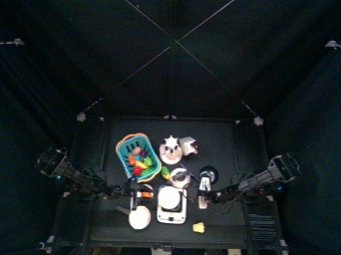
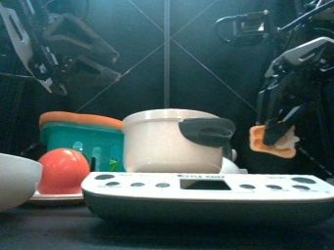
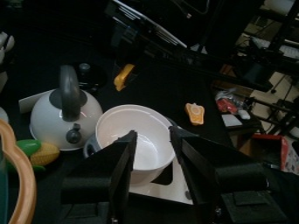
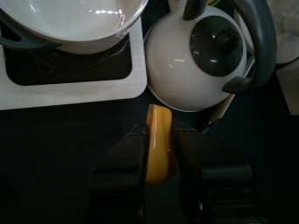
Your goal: Place squash half into pot
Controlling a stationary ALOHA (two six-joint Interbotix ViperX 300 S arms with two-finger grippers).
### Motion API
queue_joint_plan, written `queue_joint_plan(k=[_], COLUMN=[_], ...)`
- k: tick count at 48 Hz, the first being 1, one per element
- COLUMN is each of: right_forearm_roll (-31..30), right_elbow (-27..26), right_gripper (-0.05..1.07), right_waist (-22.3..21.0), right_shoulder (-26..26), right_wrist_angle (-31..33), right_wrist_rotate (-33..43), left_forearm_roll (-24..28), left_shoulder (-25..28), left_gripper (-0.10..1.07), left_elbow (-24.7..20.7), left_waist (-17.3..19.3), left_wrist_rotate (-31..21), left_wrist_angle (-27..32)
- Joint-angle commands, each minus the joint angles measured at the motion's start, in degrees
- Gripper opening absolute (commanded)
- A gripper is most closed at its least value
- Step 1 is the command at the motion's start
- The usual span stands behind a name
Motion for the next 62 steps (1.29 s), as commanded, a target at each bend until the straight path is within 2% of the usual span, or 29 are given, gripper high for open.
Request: queue_joint_plan(k=[1,11,19,27,32,37,42,52,62], right_forearm_roll=[-0.1,-0.8,-5.1,-8.4,-9.3,-10.9,-11.5,-12.1,-12.1], right_elbow=[-0.7,-1.8,-4.5,-5.9,-6.7,-7.3,-7.6,-7.7,-7.7], right_gripper=[0.50,0.50,0.50,0.50,0.50,0.50,0.50,0.50,0.50], right_waist=[-0.1,-0.1,-0.1,-0.6,-0.7,-0.7,-0.7,-0.8,-1.0], right_shoulder=[-0.6,-0.9,-1.1,-0.7,-0.7,-0.7,-0.6,-0.7,-0.7], right_wrist_angle=[-0.1,-0.1,-0.3,-1.0,-2.4,-4.4,-6.8,-9.7,-9.8], right_wrist_rotate=[0.1,0.1,0.0,0.2,0.2,0.2,0.2,0.2,0.2], left_forearm_roll=[0.0,-0.7,-4.0,-0.7,0.7,4.3,7.5,8.1,7.6], left_shoulder=[-0.4,0.5,5.7,9.4,10.6,12.4,14.5,19.0,20.7], left_gripper=[0.77,0.77,0.79,0.81,0.88,0.97,0.98,0.97,0.97], left_elbow=[-0.7,-2.6,-8.9,-12.0,-13.4,-15.0,-16.3,-19.9,-21.8], left_waist=[-0.1,0.3,1.0,4.4,5.5,7.2,8.2,9.4,10.0], left_wrist_rotate=[0.2,0.0,0.6,1.1,1.4,2.5,4.1,4.5,4.4], left_wrist_angle=[-0.5,-0.5,0.1,0.3,0.3,0.3,-0.1,-0.2,-0.2])
